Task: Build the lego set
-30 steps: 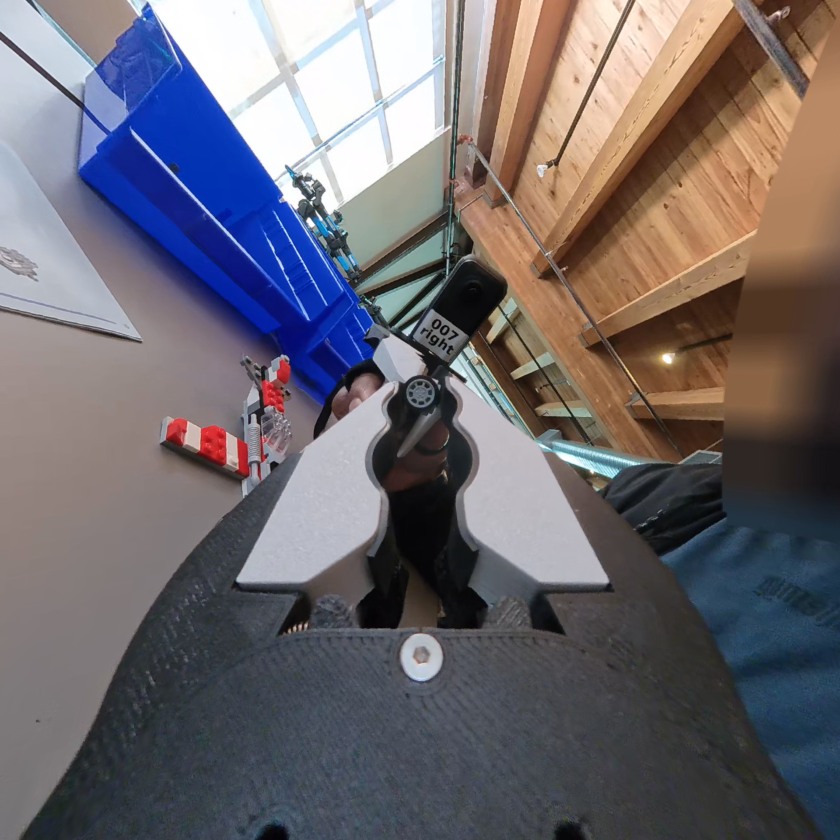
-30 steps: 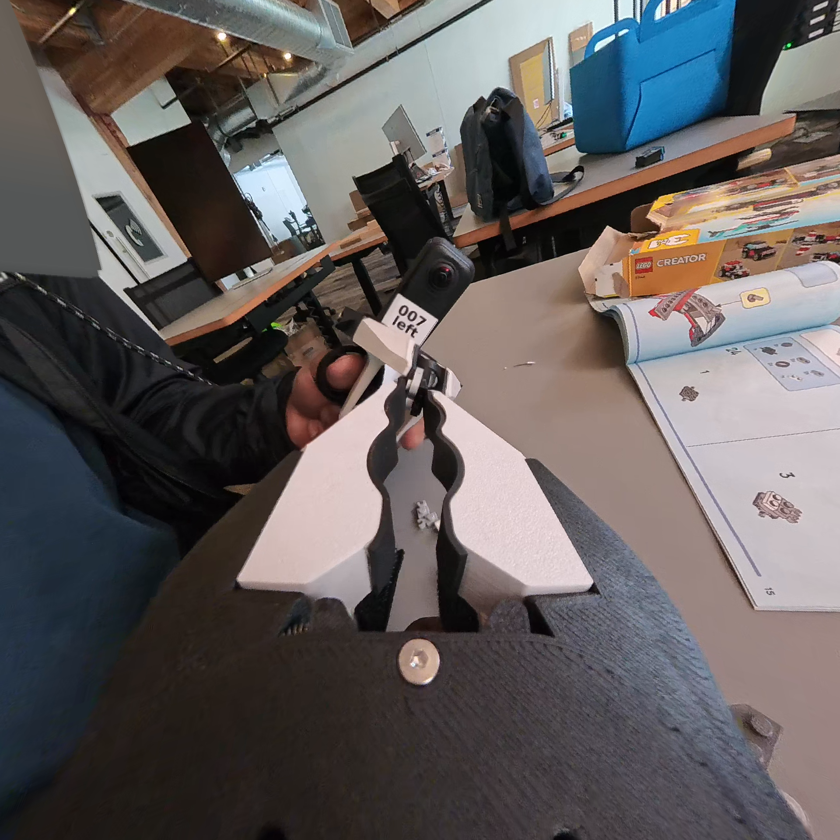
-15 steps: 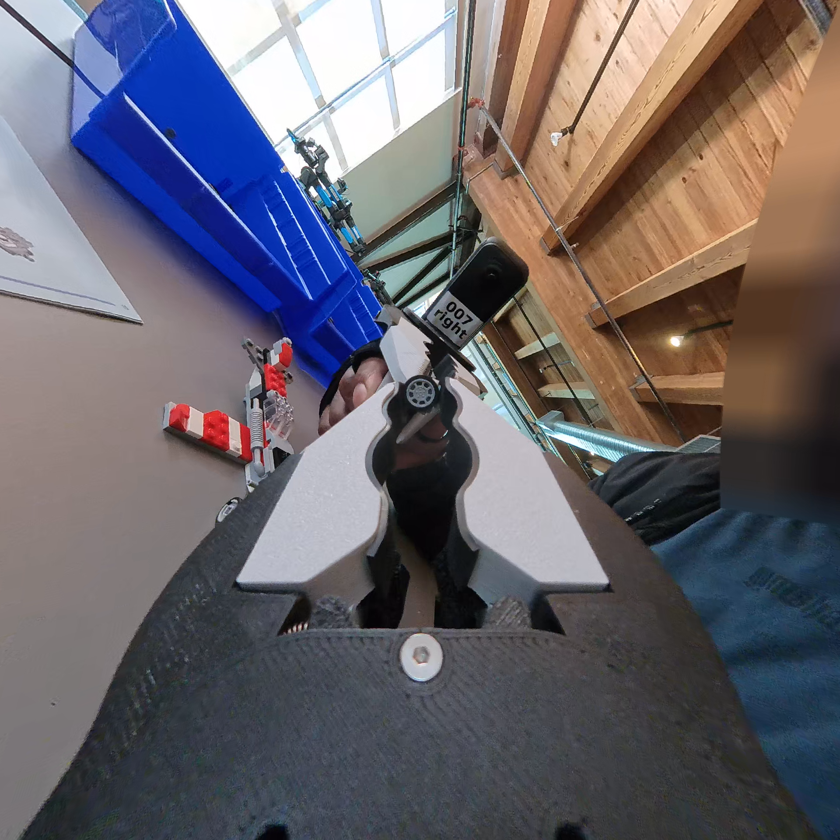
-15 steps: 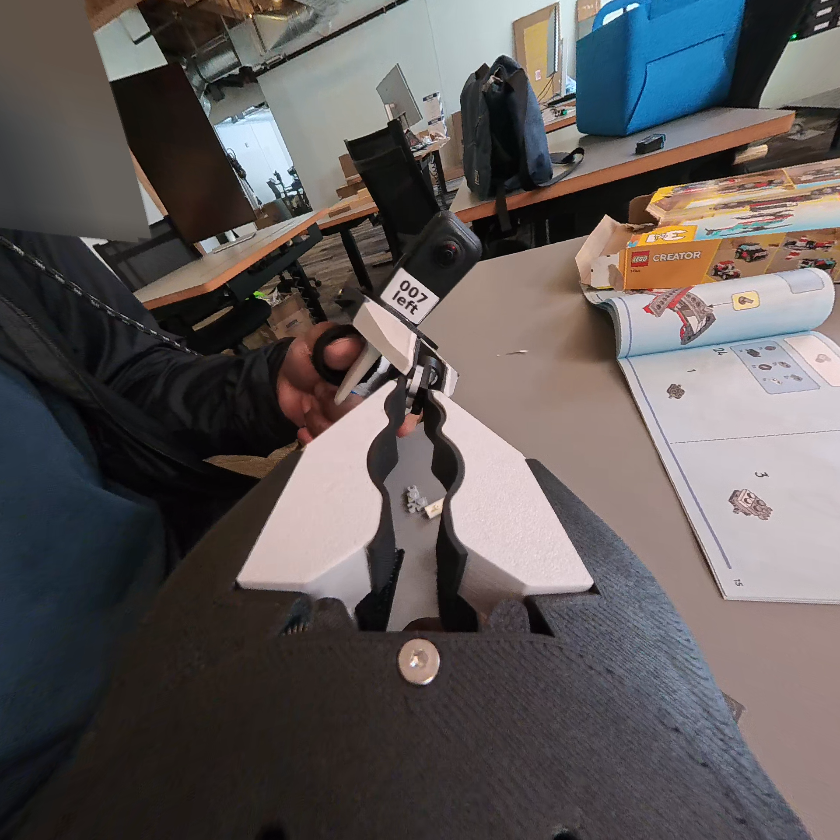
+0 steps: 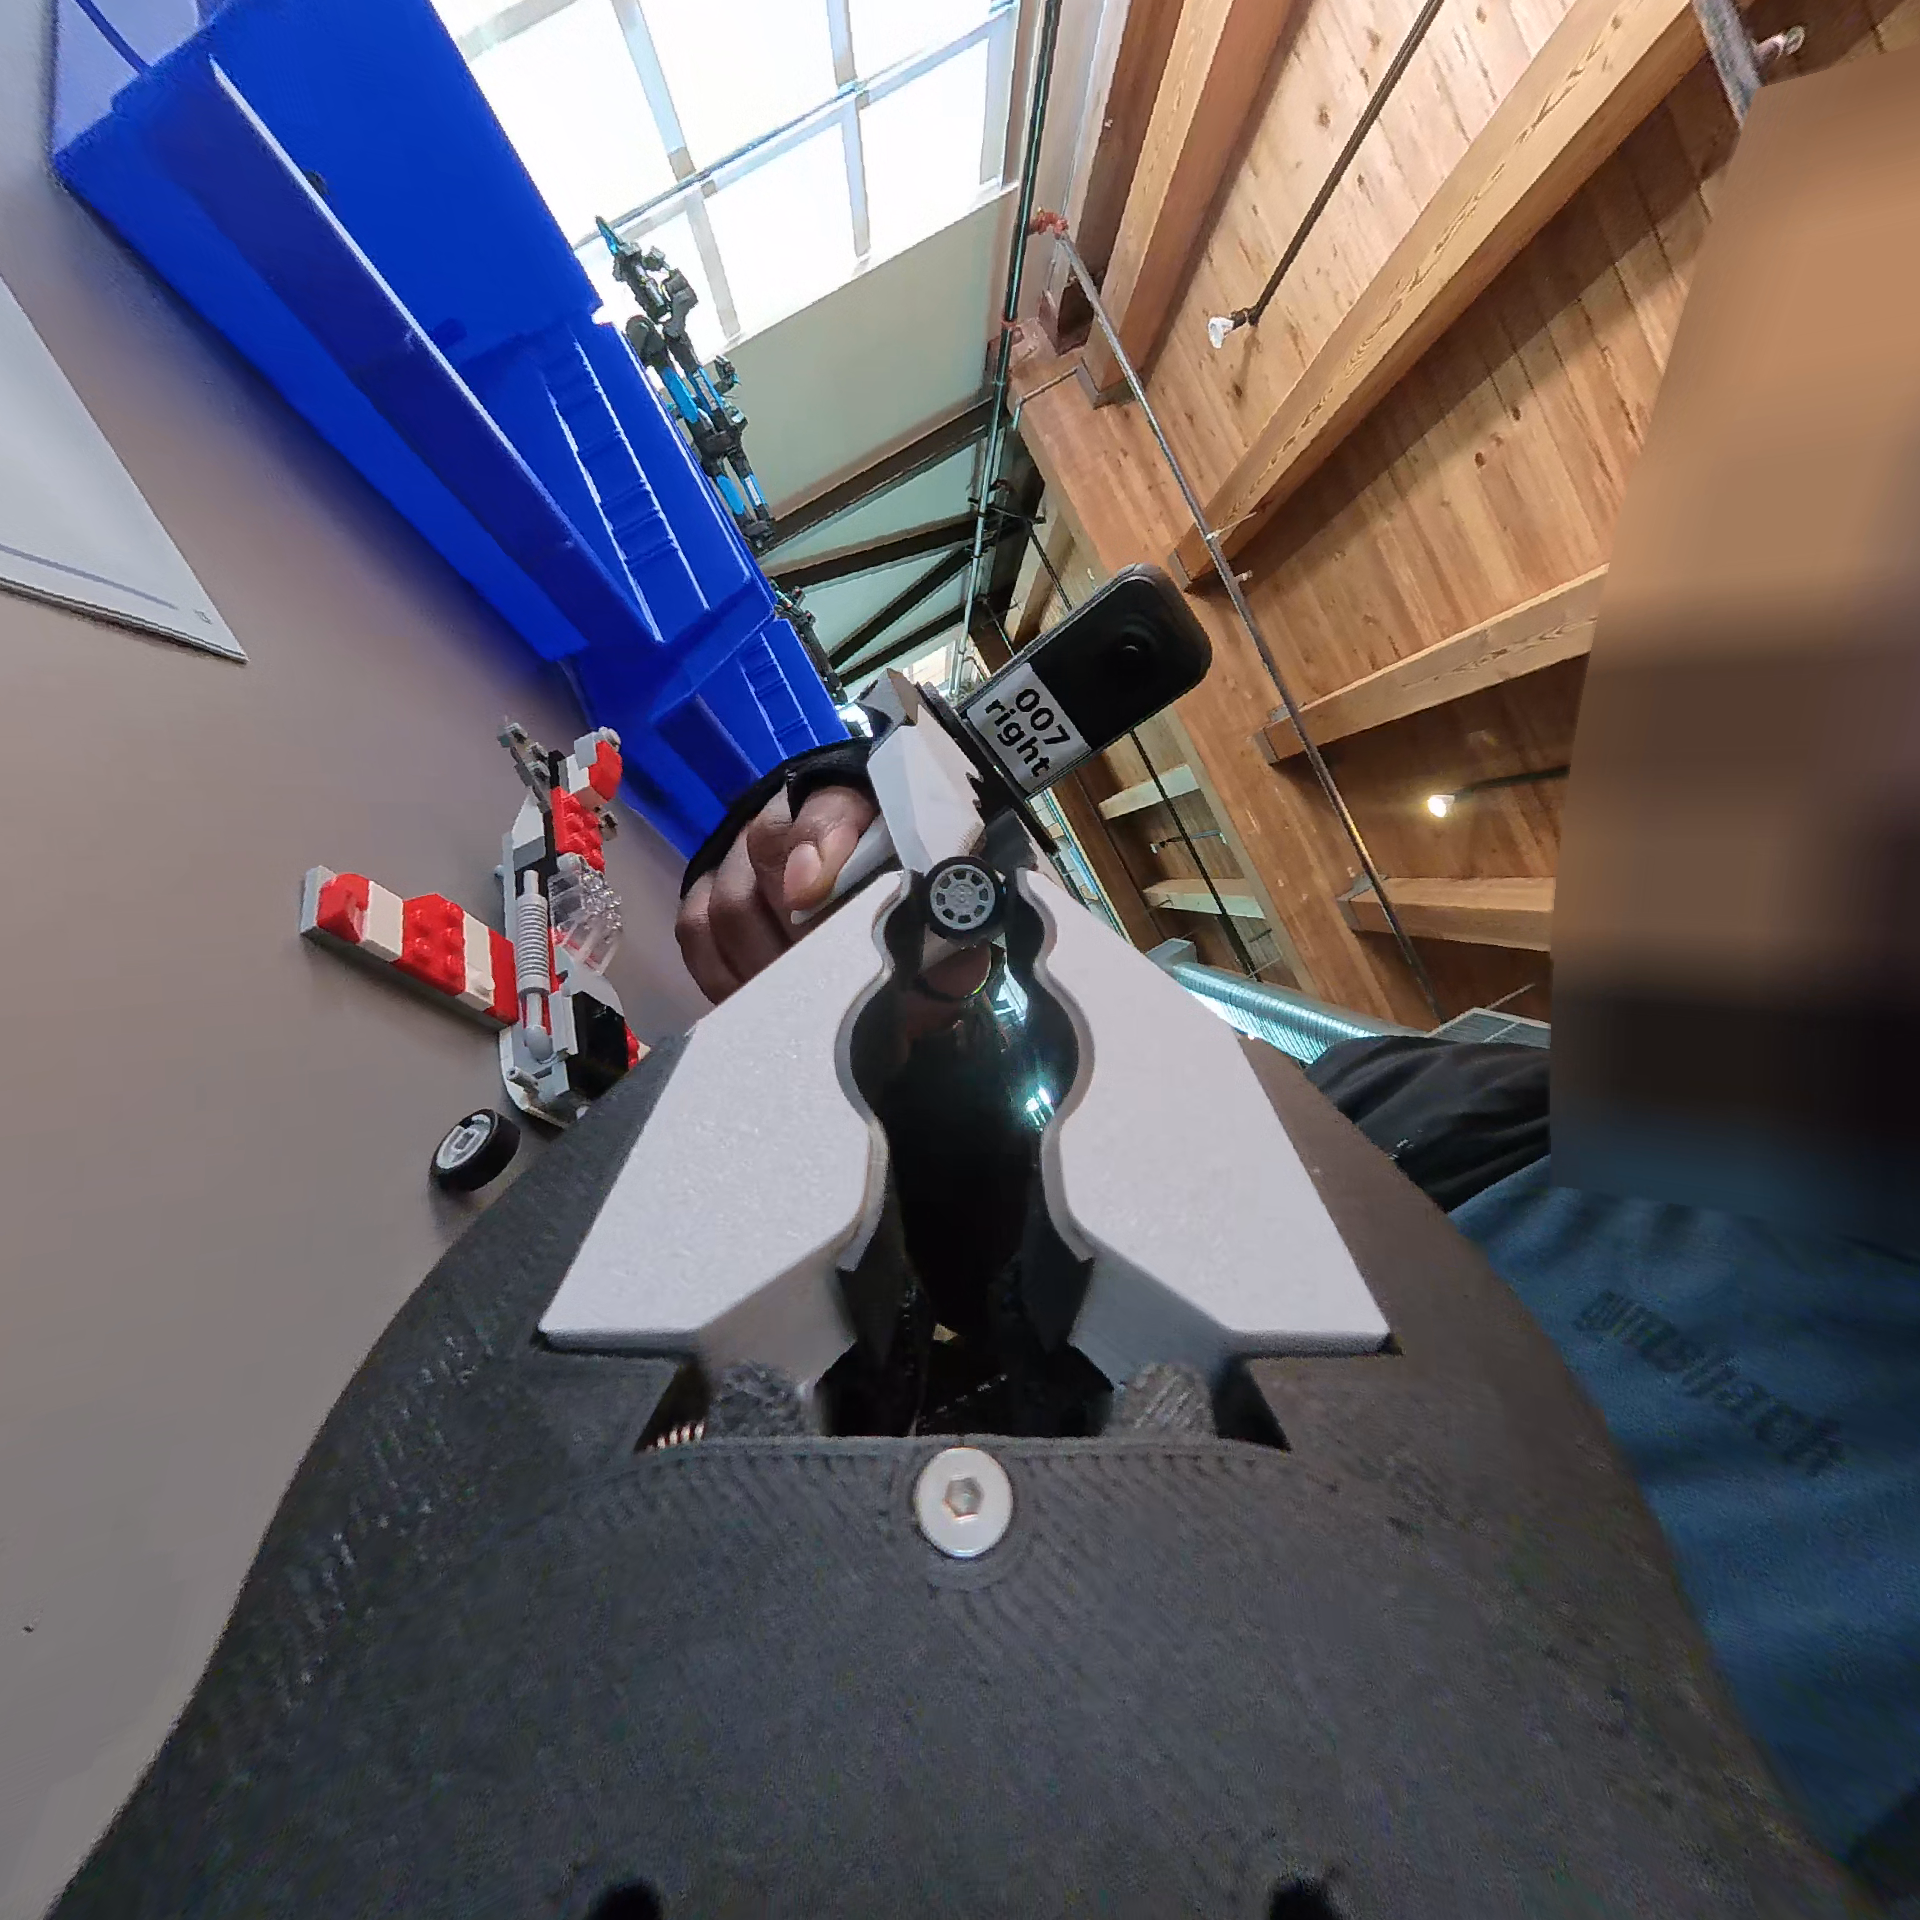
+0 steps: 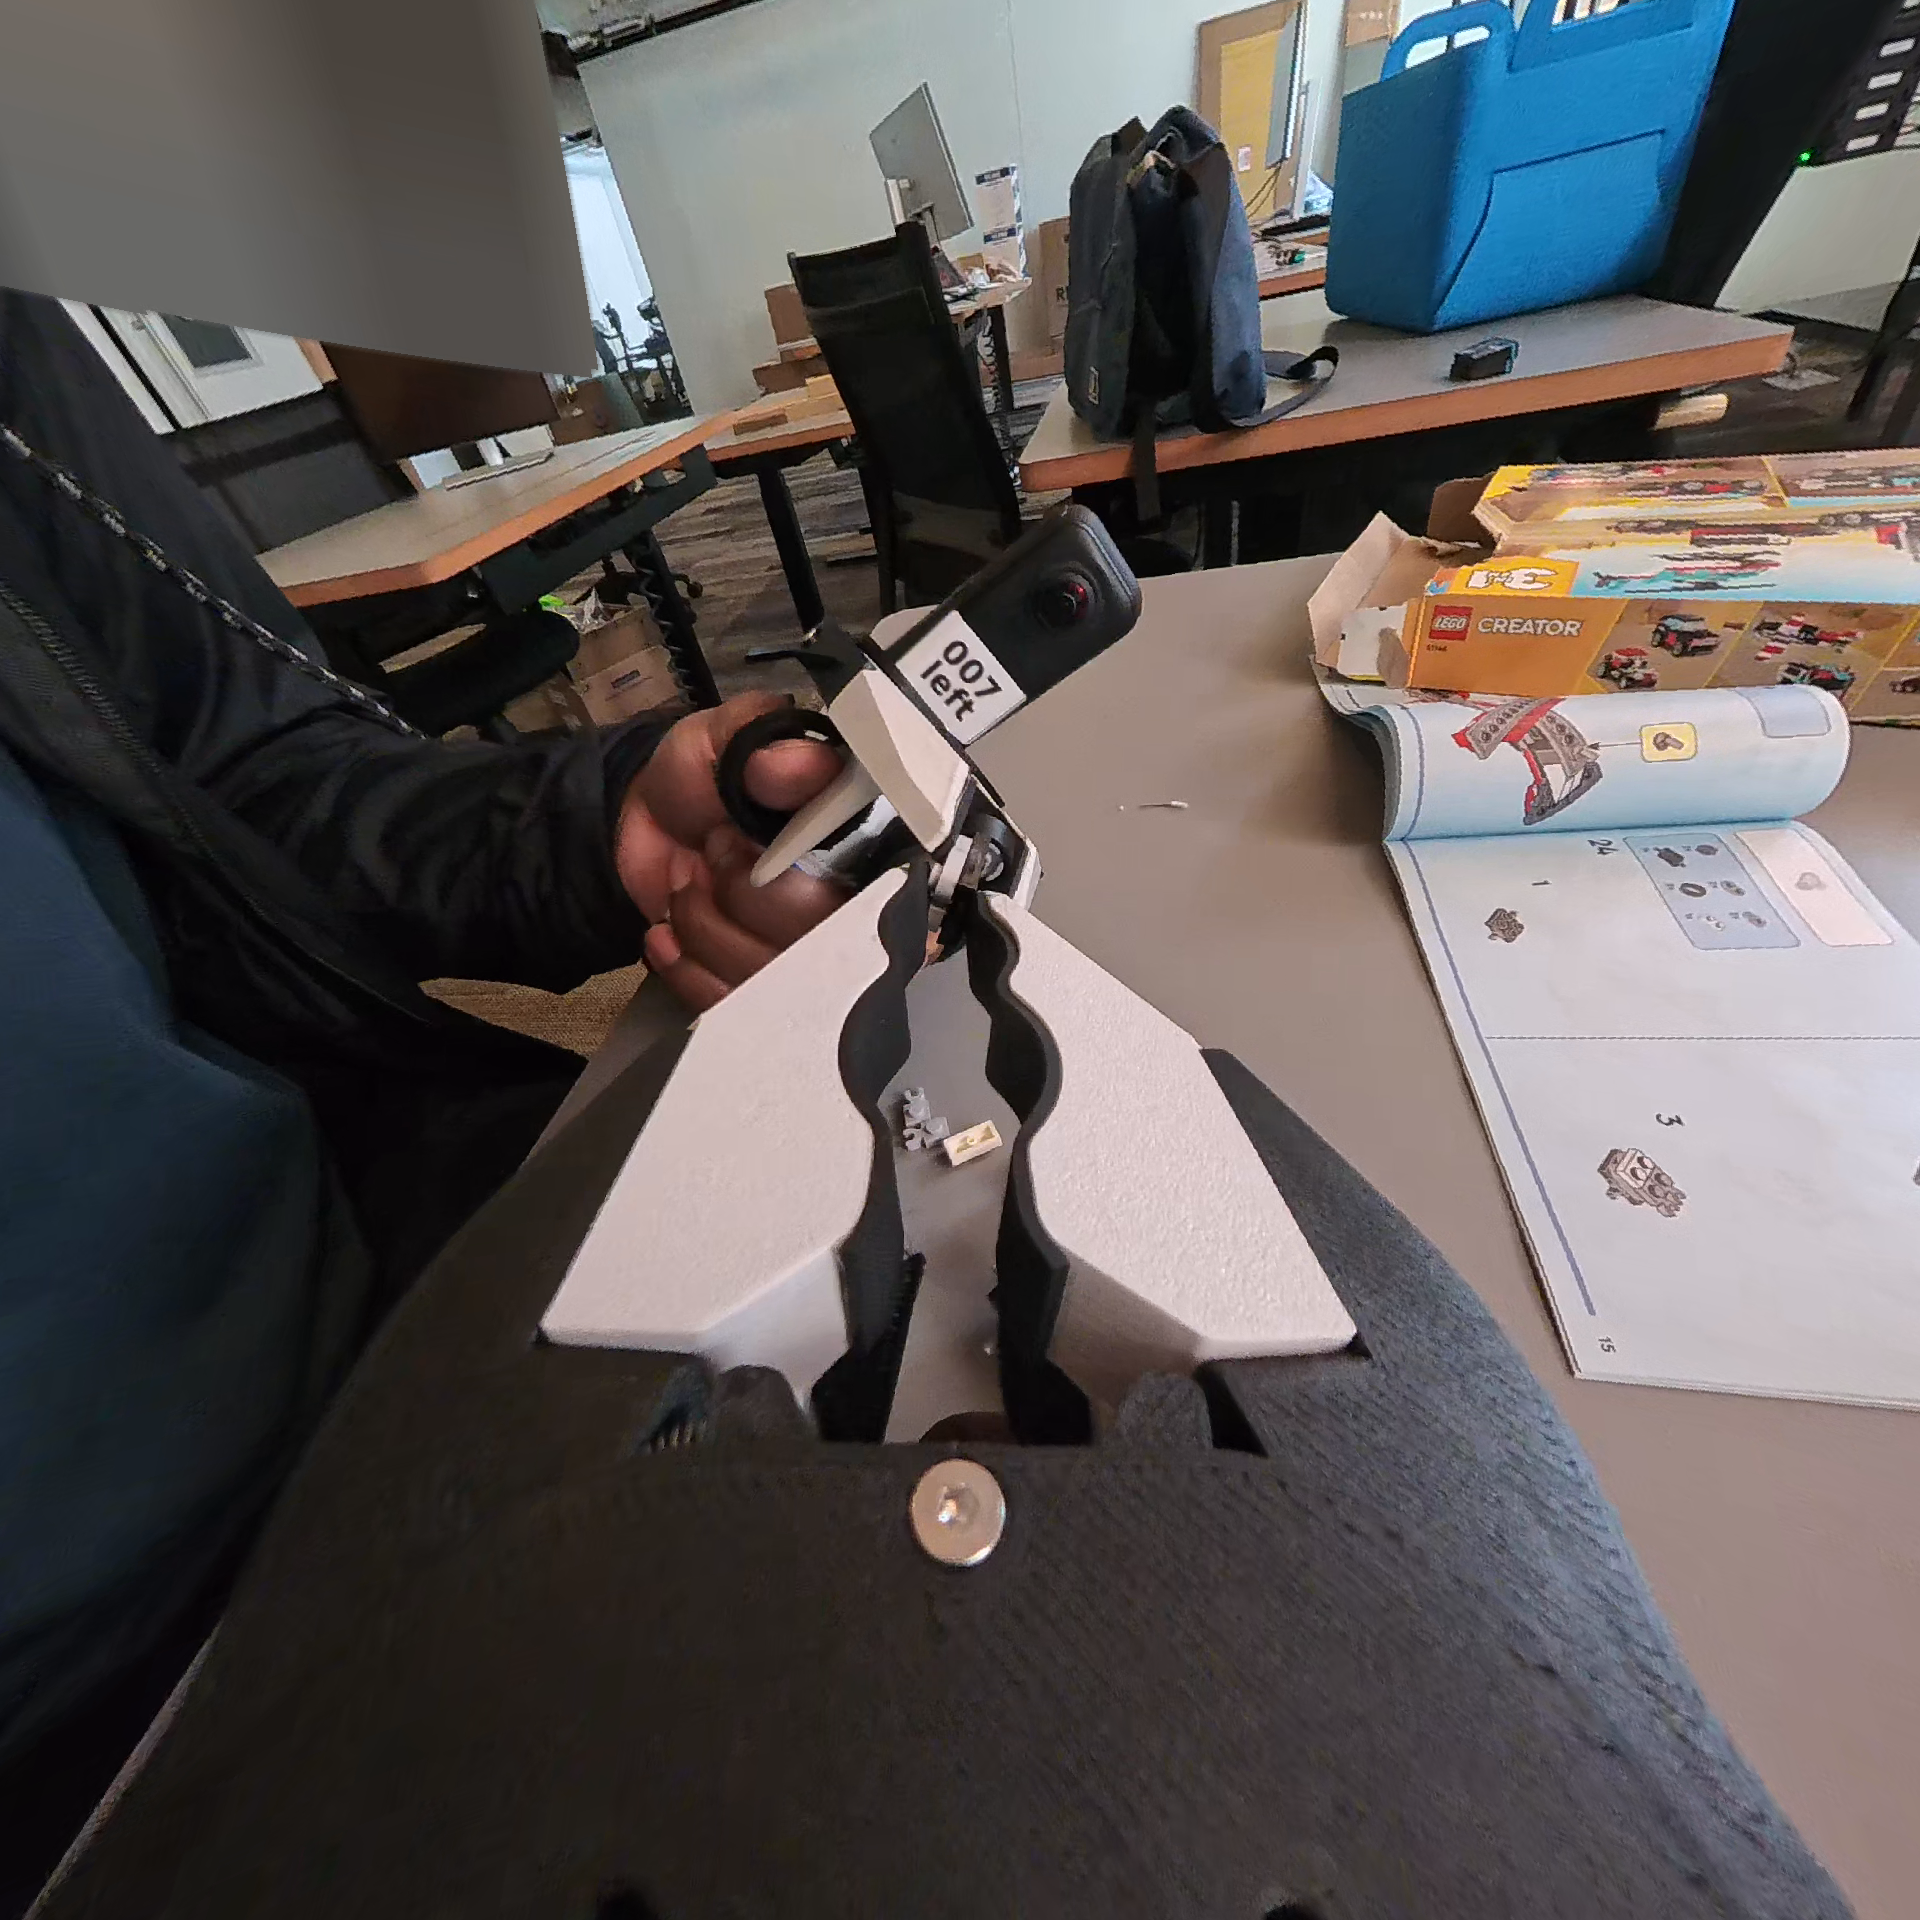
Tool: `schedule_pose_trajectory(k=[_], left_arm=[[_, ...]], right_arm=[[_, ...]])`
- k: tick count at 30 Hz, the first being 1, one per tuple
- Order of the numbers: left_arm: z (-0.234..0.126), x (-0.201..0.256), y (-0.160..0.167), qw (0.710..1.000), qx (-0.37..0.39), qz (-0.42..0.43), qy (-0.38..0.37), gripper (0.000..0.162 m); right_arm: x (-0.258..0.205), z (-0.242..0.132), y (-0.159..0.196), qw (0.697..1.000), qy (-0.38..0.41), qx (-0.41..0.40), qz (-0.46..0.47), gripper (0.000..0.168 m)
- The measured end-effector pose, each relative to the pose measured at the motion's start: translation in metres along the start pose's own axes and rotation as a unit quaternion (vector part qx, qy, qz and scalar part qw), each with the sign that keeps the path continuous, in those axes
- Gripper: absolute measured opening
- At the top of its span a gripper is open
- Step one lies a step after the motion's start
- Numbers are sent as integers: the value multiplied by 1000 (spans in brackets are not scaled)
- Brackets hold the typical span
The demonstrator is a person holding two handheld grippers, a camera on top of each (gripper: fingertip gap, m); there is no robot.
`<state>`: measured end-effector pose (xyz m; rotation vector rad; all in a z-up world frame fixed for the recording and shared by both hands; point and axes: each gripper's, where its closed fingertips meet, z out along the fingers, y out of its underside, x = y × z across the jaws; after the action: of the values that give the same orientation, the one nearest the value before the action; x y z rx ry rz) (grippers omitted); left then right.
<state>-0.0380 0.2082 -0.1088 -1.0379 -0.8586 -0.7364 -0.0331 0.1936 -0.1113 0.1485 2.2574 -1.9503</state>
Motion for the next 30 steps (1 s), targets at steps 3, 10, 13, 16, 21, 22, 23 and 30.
schedule_pose_trajectory(k=[3,10,13,16,21,22,23,30], left_arm=[[0,2,1,1000,-7,15,3,16],[0,10,7,997,-29,69,7,17],[0,14,7,997,-30,75,16,17],[-1,15,8,996,-30,78,17,17],[-1,15,8,996,-31,82,17,17],[-2,15,8,996,-32,83,17,17],[-2,15,8,996,-33,84,17,17],[-3,14,8,996,-35,81,17,16]], right_arm=[[-2,-1,-1,1000,-11,5,6,7],[-11,-2,-5,998,-48,22,23,7],[-13,-2,-6,998,-55,28,28,7],[-13,-3,-6,997,-58,29,30,7],[-14,-3,-6,997,-60,29,31,7],[-14,-3,-6,997,-60,30,32,7],[-14,-3,-7,997,-61,30,32,7],[-14,-3,-7,998,-56,28,25,7]])
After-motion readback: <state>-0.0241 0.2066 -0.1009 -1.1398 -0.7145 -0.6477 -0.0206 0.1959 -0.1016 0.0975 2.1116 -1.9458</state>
